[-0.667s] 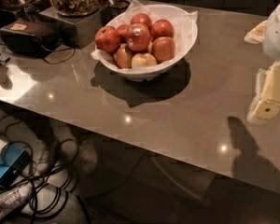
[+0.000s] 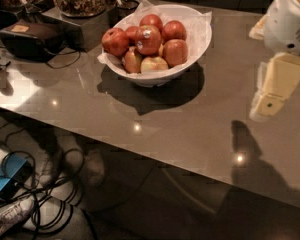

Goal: Pick apple from white bowl

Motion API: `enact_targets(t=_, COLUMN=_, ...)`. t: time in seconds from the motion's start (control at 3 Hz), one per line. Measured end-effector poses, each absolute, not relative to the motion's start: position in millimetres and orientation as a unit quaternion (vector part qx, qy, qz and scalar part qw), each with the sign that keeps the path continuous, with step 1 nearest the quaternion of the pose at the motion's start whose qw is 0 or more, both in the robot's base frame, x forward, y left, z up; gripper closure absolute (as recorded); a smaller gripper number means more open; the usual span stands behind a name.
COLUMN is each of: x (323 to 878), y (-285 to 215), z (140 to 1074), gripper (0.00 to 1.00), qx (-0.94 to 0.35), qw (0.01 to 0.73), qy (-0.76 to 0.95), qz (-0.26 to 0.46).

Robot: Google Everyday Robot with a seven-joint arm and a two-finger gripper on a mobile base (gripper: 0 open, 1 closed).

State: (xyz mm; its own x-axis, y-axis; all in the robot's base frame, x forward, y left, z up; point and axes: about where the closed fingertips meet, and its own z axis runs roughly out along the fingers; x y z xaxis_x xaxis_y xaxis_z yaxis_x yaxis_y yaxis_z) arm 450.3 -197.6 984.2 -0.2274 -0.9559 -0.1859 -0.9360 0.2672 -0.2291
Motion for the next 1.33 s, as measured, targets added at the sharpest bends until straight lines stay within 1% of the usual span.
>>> enact_targets(t=0.33, x=476.5, y=-159.3, z=994.4, gripper=0.00, qx=-0.623, qw=0.129, qy=0.770, qz=-0.045)
enact_targets(t=0.67, x=481.2, y=-155.9, z=997.6, gripper=0.00, qx=-0.623, qw=0.141, qy=0.768, qz=-0.049)
enact_targets(t=1.0, x=538.8, y=-112.6, z=989.6, gripper=0.00, qx=-0.617, qw=0.135, qy=0.775, qz=-0.009)
enact_targets(t=1.33, x=547.1, y=-103.4, z=994.0, gripper=0.00, qx=-0.619, qw=0.154, qy=0.770, qz=-0.011)
